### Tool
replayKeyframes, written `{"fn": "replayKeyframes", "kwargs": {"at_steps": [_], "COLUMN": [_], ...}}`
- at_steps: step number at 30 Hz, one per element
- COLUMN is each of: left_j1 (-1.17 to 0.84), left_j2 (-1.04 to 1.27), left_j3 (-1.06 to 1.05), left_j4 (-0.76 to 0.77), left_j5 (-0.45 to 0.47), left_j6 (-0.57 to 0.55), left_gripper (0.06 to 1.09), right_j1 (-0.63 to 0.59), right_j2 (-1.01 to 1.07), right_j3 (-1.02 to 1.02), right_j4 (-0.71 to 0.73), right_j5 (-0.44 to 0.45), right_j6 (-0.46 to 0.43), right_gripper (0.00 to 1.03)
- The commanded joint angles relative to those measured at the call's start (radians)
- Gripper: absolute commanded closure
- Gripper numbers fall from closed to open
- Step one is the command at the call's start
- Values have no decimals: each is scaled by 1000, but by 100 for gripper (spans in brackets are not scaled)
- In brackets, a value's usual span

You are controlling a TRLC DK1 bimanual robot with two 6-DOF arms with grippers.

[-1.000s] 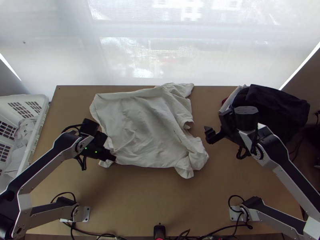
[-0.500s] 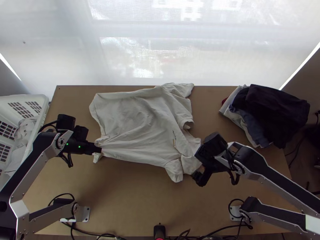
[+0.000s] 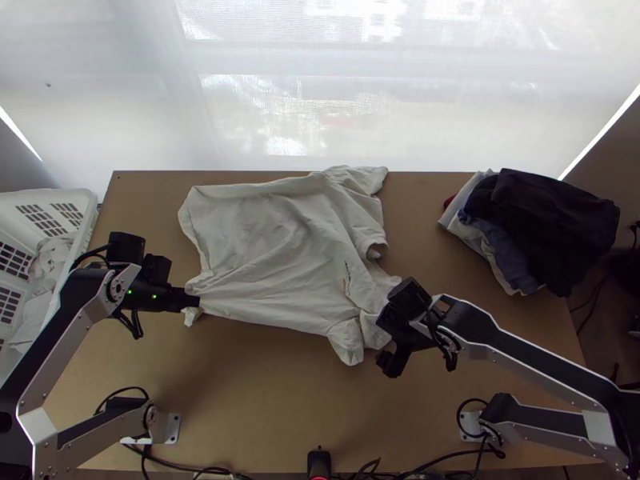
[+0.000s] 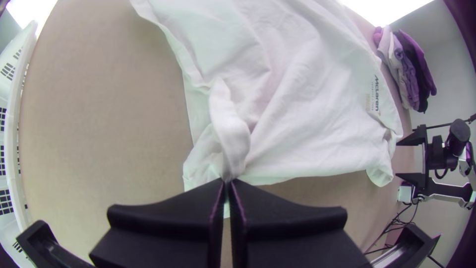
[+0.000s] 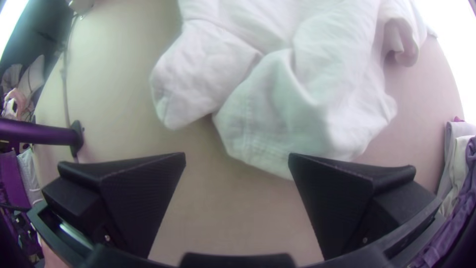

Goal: Fold the t-shirt

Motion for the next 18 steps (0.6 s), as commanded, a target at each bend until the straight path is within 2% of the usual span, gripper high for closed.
{"fn": "replayKeyframes", "kwargs": {"at_steps": [1, 4, 5, 8, 12, 18], "left_j1": [-4, -7, -7, -7, -12, -68], "left_j2": [-3, 0, 0, 0, -3, -12], "left_j3": [-6, -9, -12, -21, -35, -18], "left_j4": [-1, -1, -1, 0, 8, 17], "left_j5": [-1, -1, -1, -1, 1, 7], "left_j6": [-1, -4, -7, -8, -8, -7], "left_gripper": [105, 105, 105, 105, 105, 105], "right_j1": [-55, -69, -72, -72, -106, -270], "right_j2": [51, 76, 84, 96, 81, -45], "right_j3": [-47, -58, -62, -78, -76, -6], "right_j4": [170, 208, 222, 245, 224, 6], "right_j5": [49, 66, 69, 73, 76, 75], "right_j6": [-2, -2, -2, 0, -19, -123], "right_gripper": [13, 17, 22, 50, 98, 100]}}
